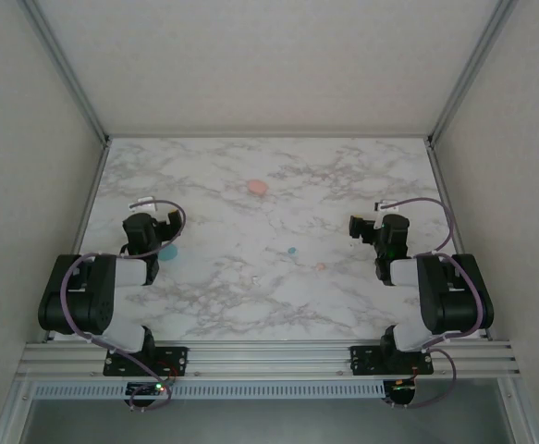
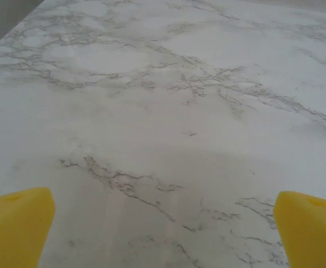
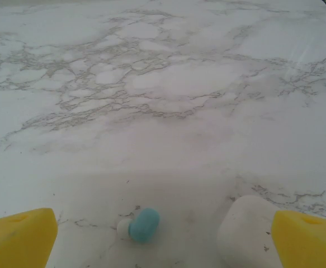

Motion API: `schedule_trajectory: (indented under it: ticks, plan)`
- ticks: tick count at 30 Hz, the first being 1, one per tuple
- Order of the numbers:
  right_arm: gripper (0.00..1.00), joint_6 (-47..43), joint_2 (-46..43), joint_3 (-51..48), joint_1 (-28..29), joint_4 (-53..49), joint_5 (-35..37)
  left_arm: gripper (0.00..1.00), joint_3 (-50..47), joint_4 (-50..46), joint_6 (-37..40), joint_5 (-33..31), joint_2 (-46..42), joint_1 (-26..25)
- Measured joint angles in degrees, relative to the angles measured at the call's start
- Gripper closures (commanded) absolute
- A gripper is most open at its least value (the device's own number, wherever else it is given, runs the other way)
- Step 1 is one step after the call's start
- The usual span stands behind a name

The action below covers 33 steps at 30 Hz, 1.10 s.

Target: Insert the wireless bluetooth earbuds into the charging case

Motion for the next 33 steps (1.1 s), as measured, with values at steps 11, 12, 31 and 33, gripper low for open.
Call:
schedule_trajectory:
  ticks: [11,12,31,33]
  plan:
    - [0.01,0.00,0.00,0.00,0.00,0.00,0.00,0.00,0.00,0.00,0.00,0.00,0.00,0.00]
    - [0.01,0.00,0.00,0.00,0.00,0.00,0.00,0.00,0.00,0.00,0.00,0.00,0.00,0.00]
    - [0.01,-0.42,0.00,0.04,-0.11,-0.07,-0.70,0.00,0.02,-0.04,0.00,0.02,0.00,0.00]
    - [0.02,-0.72,0.00,0.20,-0.11,-0.15,-1.36,0.00,0.39,-0.48,0.00,0.07,0.00,0.00]
